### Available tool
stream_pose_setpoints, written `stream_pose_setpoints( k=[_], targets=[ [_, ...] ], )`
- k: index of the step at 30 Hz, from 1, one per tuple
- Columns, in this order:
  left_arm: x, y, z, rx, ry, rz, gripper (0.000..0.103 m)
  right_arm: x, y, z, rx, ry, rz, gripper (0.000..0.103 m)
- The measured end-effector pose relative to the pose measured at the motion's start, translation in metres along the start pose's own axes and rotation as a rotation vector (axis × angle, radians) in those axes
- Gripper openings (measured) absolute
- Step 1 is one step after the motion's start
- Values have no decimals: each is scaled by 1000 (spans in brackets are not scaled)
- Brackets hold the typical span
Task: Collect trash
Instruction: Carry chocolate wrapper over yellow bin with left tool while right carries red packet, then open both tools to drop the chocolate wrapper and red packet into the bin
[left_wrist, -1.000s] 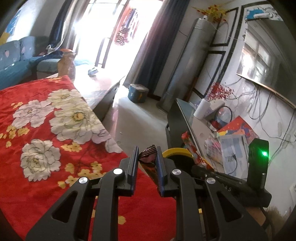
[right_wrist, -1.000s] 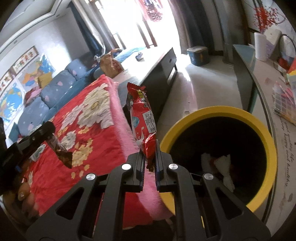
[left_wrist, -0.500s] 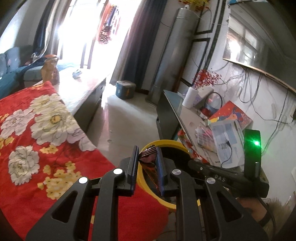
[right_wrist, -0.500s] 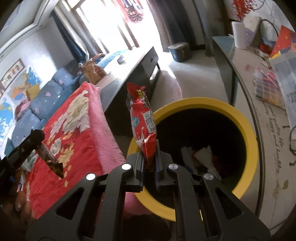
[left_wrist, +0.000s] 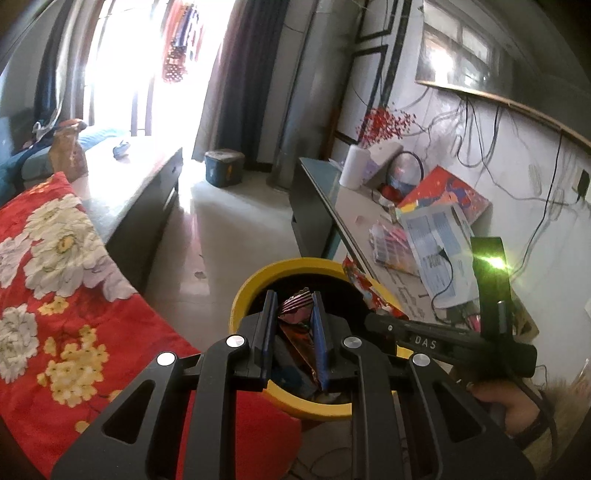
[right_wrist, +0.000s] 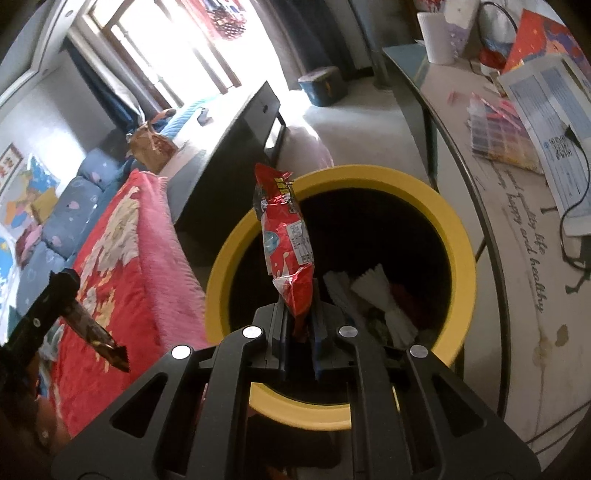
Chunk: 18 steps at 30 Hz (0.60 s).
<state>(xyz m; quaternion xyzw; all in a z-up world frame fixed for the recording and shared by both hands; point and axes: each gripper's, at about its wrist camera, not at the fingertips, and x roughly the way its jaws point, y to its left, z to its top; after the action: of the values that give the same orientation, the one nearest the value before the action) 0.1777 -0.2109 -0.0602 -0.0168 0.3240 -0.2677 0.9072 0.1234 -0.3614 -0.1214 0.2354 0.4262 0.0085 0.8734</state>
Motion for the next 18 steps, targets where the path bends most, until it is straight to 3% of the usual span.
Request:
stream_pose_setpoints(
  k=[14,18],
  targets=[
    [48,-19,-8,54,85,-51,18,3,-27,-5,65,20,-10,10],
    [66,-19,-8,53,122,-60,20,0,-31,-6,77,7,-18,22]
  ],
)
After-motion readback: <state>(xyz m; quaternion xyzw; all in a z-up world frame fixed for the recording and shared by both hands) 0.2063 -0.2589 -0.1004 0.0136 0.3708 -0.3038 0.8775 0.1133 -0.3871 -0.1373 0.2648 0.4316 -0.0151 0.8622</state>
